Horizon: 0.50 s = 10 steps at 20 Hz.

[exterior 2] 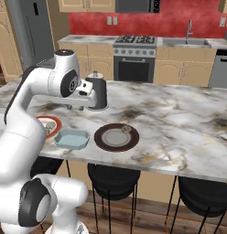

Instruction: Place two dumplings into each of the tupperware containers and then place the containers in the fridge.

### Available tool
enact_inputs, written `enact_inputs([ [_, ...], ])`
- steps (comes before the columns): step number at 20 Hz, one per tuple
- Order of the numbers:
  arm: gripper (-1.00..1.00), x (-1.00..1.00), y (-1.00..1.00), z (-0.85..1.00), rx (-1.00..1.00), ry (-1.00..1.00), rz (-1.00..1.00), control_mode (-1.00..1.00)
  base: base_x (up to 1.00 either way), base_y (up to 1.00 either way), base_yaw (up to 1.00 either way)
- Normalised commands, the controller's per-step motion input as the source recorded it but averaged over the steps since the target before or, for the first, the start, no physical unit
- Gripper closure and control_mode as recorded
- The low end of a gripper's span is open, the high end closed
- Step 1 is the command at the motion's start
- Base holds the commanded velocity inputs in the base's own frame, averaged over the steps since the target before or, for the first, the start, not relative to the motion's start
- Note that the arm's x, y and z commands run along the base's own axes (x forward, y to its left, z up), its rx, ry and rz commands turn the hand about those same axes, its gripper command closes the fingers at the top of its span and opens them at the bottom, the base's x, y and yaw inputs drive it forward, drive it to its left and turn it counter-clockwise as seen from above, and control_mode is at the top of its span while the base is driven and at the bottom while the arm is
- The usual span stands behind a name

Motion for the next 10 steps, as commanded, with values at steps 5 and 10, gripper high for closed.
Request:
enact_inputs([
  [5,-1.00,-0.12,-0.57,-0.06,0.08,0.00,-0.02,-1.00,0.00,0.00,0.00],
  [10,-1.00,0.26,-0.95,0.01,0.31,-0.11,-0.10,-1.00,0.00,0.00,0.00],
])
